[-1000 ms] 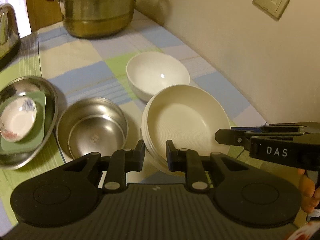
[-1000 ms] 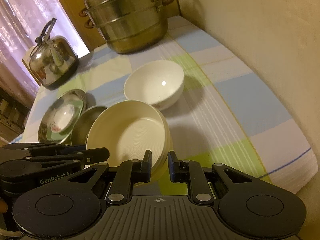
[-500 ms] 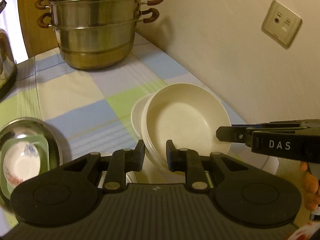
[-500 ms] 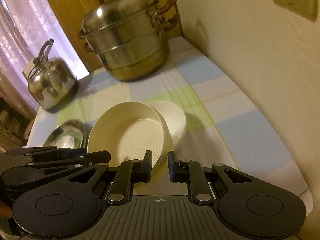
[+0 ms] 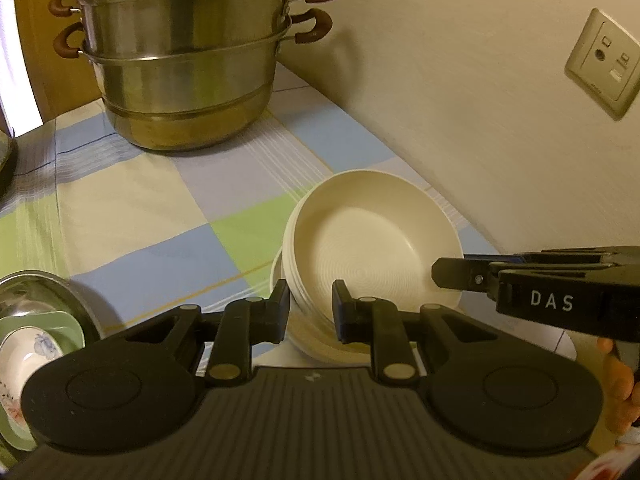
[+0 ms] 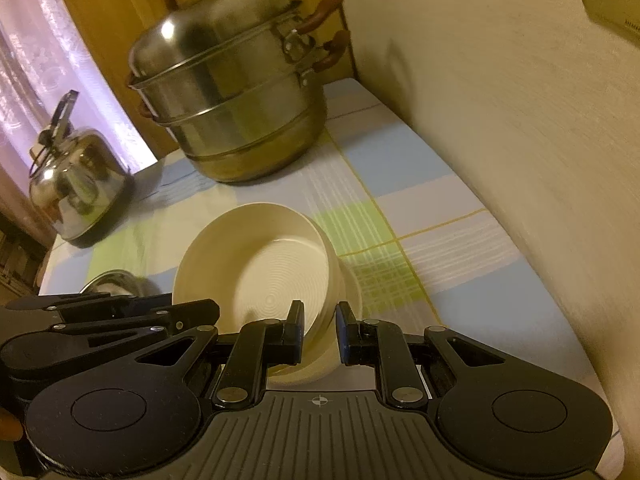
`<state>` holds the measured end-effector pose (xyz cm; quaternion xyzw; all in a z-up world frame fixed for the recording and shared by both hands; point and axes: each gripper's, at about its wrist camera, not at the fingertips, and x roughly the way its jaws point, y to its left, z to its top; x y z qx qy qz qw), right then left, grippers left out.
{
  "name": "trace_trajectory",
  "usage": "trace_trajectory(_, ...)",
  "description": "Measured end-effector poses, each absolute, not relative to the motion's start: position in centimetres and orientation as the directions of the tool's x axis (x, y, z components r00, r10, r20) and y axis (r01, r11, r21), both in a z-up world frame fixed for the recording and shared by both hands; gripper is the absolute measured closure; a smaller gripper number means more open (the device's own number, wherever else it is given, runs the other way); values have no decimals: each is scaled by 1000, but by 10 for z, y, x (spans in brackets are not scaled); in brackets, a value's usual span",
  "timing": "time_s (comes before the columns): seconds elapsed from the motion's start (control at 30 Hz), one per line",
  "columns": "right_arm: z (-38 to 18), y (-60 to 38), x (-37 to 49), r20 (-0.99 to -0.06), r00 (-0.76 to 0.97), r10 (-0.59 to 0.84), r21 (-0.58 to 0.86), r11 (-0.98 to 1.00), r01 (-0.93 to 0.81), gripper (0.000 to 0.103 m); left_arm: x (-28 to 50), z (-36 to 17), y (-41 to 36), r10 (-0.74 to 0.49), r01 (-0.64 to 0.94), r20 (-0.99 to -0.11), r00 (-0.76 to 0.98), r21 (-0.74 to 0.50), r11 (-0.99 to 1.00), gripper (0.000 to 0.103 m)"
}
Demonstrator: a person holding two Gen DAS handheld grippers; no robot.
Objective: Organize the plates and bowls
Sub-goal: 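Lift the cream bowl stack with the left gripper and carry it toward the white floral bowl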
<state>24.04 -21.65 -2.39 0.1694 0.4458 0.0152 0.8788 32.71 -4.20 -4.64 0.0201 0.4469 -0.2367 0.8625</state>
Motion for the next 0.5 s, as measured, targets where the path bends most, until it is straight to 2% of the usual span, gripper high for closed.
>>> trace_trajectory(0.5, -51, -223, 254, -814, 548, 192, 334, 927, 171, 86, 341, -69, -42, -383, 413, -817, 431, -198, 889, 83)
